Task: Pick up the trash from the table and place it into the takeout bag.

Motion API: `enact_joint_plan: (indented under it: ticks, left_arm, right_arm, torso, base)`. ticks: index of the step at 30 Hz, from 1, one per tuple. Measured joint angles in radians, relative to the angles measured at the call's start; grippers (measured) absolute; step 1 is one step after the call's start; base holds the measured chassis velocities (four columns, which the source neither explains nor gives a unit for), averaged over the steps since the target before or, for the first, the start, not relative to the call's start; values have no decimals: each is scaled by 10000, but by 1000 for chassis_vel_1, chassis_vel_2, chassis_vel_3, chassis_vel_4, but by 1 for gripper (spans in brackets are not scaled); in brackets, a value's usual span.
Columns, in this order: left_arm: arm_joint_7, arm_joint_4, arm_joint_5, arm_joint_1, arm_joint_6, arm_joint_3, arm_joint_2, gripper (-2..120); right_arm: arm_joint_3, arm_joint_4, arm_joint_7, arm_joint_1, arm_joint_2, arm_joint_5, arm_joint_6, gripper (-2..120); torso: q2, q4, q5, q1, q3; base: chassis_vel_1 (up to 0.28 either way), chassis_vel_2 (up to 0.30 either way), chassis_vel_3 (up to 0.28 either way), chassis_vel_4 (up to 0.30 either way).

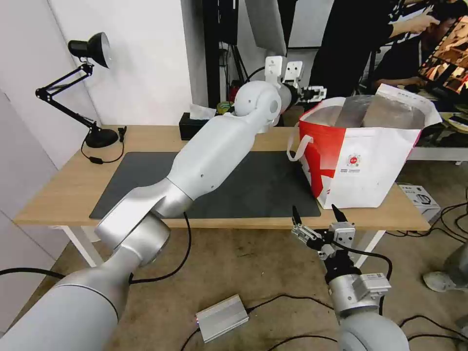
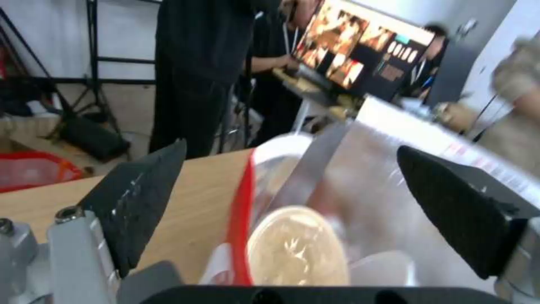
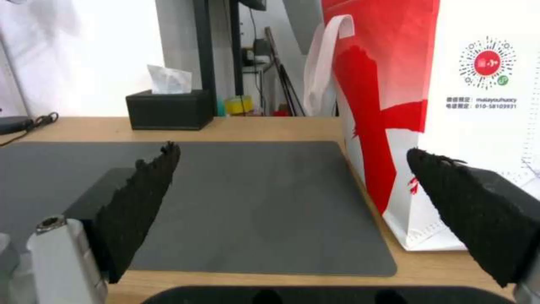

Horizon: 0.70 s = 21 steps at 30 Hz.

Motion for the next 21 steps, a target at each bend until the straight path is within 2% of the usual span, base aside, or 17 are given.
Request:
enact_joint_plan:
  ticks: [4, 5, 9, 10, 14, 15, 19, 20, 21]
  left_arm:
    - [-564, -873, -660, 241, -66, -441, 282, 100]
    - [-564, -873, -660, 241, -66, -441, 282, 100]
    - [-1167, -1887, -893, 651, -66, -536, 860, 100]
    - [-1167, -1887, -893, 651, -66, -536, 860, 100]
    - [-1739, -3345, -1023, 1427, -59, -494, 1867, 100]
    - [-1739, -3345, -1023, 1427, -59, -494, 1867, 100]
    - [-1836, -4514, -800, 2158, -56, -437, 3132, 100]
    - [-1836, -4514, -800, 2158, -56, -437, 3132, 100]
    - [-1839, -4808, -717, 2347, -56, -460, 3460, 100]
  right_arm:
    - [9, -1, 6, 6, -37, 1, -9, 100]
    - [9, -1, 6, 6, -37, 1, -9, 100]
    - [15, 4, 10, 24, -65, 11, -20, 100]
    - [15, 4, 10, 24, -65, 11, -20, 100]
    - [34, 39, 11, 33, -125, 36, -33, 100]
    - [34, 39, 11, 33, -125, 36, -33, 100]
    - [87, 102, 13, 2, -187, 57, -41, 100]
    - [87, 102, 13, 2, -187, 57, -41, 100]
    - [86, 113, 14, -16, -189, 58, -42, 100]
  torso:
    - [0, 0, -1, 0, 0]
    - [0, 0, -1, 0, 0]
    - [0, 0, -1, 0, 0]
    - [0, 0, -1, 0, 0]
    - [-1, 0, -3, -1, 0]
    - [-1, 0, -3, -1, 0]
    - [-2, 2, -5, 0, 0]
    - [-2, 2, -5, 0, 0]
    - [-1, 3, -4, 0, 0]
  base:
    - [0, 0, 0, 0]
    - [0, 0, 0, 0]
    - [0, 0, 0, 0]
    - [0, 0, 0, 0]
    - [0, 0, 0, 0]
    - [0, 0, 0, 0]
    - [0, 0, 0, 0]
    - [0, 0, 0, 0]
    - [0, 0, 0, 0]
